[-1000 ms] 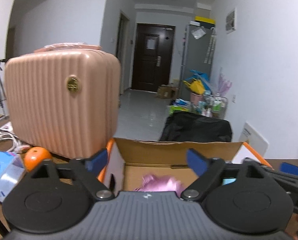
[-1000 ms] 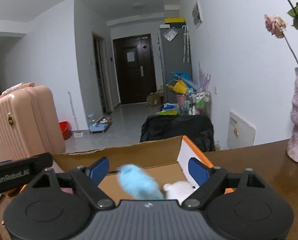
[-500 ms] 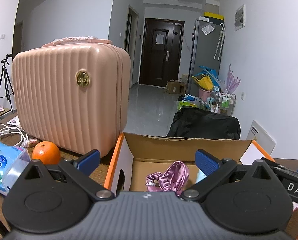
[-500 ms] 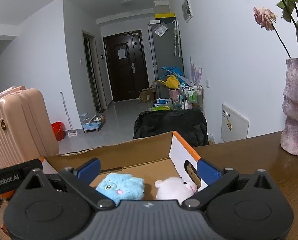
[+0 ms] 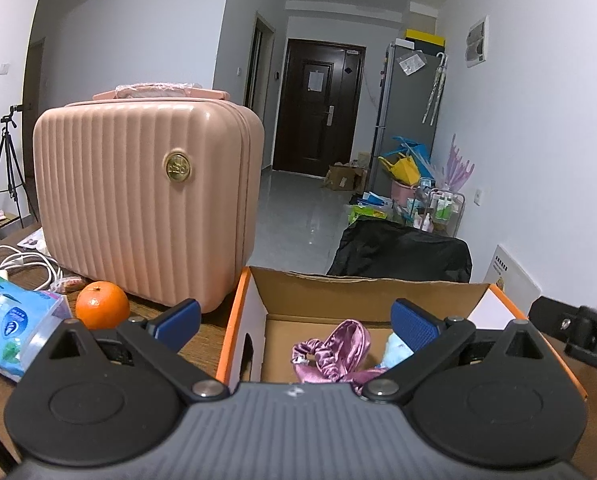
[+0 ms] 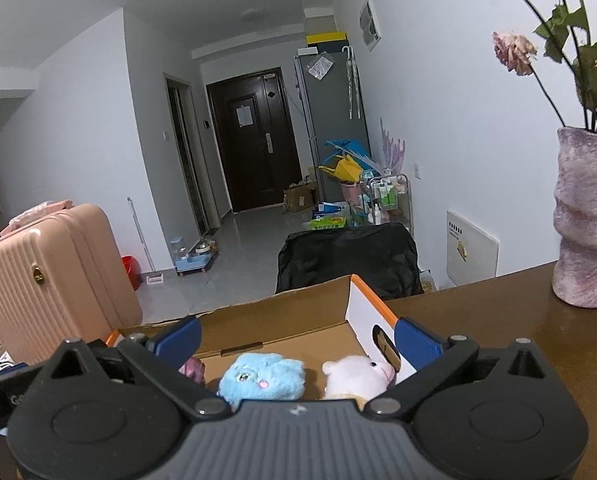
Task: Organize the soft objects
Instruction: 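Open both tools to drop the blue plush and scrunchie into the box, then move both tools back over the table toward the remaining items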
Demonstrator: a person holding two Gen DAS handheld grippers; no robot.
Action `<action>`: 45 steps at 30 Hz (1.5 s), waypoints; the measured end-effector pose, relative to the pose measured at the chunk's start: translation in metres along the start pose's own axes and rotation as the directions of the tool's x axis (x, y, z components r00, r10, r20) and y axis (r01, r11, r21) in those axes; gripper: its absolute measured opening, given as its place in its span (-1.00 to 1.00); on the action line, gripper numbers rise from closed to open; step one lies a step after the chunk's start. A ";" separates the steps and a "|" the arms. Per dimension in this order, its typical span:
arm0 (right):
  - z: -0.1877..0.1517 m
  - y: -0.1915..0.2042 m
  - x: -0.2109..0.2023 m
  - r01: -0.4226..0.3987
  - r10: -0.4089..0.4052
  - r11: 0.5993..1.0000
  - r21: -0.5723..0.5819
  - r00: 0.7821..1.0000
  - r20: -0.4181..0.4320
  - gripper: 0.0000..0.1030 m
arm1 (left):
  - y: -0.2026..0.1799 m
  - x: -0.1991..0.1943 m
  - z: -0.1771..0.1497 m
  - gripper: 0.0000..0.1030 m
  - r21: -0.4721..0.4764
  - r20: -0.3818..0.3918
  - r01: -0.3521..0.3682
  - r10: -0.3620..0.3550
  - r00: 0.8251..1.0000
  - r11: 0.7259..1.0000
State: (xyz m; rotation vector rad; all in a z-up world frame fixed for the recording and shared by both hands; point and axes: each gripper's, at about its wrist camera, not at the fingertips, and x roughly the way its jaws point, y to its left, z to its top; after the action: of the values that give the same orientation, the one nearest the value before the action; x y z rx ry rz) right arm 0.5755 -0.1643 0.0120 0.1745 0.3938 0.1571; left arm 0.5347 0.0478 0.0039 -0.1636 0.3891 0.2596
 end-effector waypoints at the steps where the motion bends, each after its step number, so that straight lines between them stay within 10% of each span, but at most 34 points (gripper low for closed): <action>1: 0.000 0.000 -0.004 0.003 -0.002 1.000 -0.002 1.000 0.003 1.00 | 0.001 -0.002 -0.001 1.00 0.002 -0.001 0.001 -0.001 1.000 1.000; 45: -0.104 -0.058 -0.179 0.101 -0.098 0.980 -0.170 0.995 0.023 1.00 | 0.010 -0.152 -0.091 1.00 0.112 -0.053 0.122 -0.117 0.992 0.986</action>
State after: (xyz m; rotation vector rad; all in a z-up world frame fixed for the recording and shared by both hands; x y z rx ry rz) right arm 0.3780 -0.2394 -0.0286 -0.0134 0.3715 0.0902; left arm 0.3644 0.0058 -0.0204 -0.0796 0.4373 0.1147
